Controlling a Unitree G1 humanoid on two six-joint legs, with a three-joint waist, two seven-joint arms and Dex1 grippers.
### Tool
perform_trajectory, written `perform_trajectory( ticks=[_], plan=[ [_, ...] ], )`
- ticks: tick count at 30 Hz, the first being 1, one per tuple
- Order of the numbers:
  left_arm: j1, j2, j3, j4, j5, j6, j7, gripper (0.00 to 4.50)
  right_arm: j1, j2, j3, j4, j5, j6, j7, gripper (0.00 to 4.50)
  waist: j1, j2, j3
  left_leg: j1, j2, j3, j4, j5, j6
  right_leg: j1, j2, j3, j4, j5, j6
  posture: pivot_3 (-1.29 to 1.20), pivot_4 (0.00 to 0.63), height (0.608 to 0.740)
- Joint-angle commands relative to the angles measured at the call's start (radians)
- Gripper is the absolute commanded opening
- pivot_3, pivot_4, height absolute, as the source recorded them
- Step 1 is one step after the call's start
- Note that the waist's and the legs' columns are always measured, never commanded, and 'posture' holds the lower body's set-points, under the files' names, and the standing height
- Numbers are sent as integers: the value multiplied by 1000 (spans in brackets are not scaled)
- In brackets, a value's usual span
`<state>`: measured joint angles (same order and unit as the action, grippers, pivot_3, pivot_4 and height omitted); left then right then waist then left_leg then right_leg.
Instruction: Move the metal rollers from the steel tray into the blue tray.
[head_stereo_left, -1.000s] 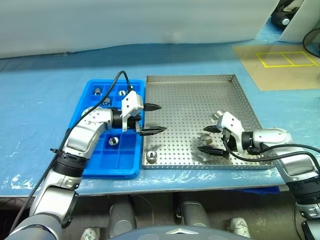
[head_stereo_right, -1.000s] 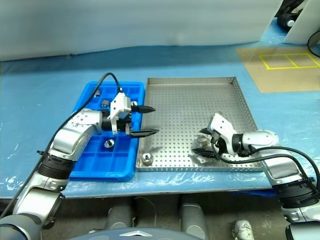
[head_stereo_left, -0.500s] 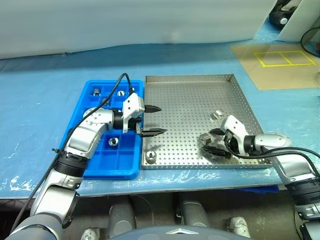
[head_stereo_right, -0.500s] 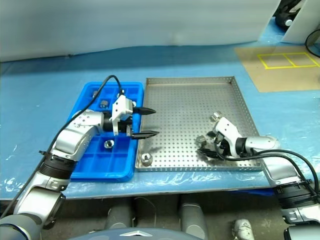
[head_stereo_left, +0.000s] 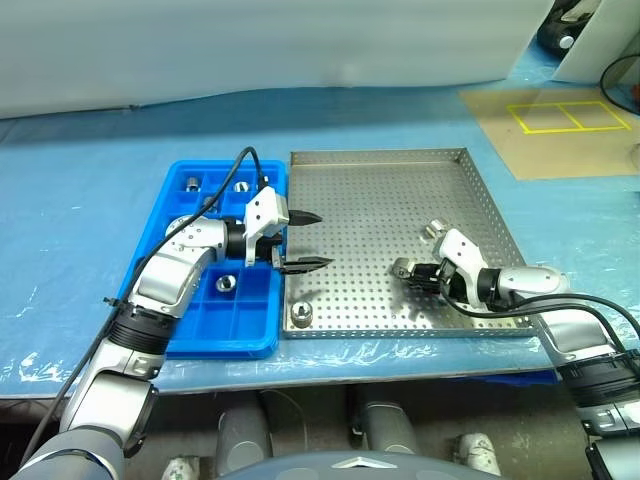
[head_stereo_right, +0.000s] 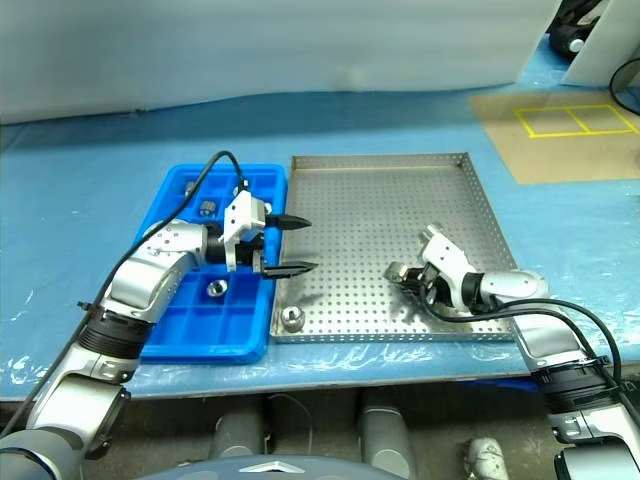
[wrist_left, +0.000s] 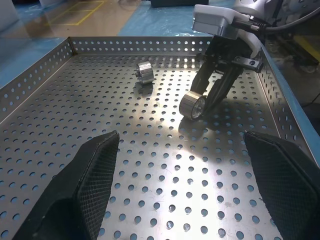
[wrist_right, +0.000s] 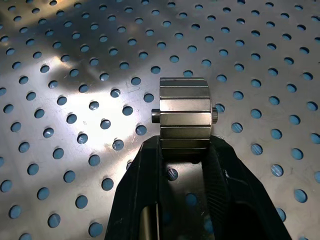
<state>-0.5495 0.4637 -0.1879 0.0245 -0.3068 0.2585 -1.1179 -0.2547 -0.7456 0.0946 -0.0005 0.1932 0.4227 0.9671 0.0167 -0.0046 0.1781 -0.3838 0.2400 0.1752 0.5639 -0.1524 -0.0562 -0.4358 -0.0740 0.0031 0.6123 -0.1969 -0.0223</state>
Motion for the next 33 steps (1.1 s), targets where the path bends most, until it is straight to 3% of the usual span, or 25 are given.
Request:
perform_trajectory(
  ticks=[1,10,21,33],
  plan=[
    [-9,6,13,-12,0,-17,2,4245,-9,4,-1,1,-8,-12,-4,673,0,0,0,0,0,0,0,0,0,0,0,0,0,0,0,-233,150,740],
    [-11,8,20,-13,-3,-15,12,4245,-40,27,4,-3,-16,-13,-10,679,-2,0,0,0,0,0,0,0,0,0,0,0,0,0,0,-219,150,740],
    [6,90,115,-37,-44,36,28,4245,-208,105,41,-28,3,-3,22,679,1,0,0,0,0,0,-1,0,0,-1,0,0,1,0,0,-163,150,740],
    [182,308,341,-141,-82,94,72,4245,-503,389,227,252,-54,-171,123,679,23,0,0,-1,1,0,-1,1,-2,-4,0,-2,6,0,-1,52,150,740]
  ],
)
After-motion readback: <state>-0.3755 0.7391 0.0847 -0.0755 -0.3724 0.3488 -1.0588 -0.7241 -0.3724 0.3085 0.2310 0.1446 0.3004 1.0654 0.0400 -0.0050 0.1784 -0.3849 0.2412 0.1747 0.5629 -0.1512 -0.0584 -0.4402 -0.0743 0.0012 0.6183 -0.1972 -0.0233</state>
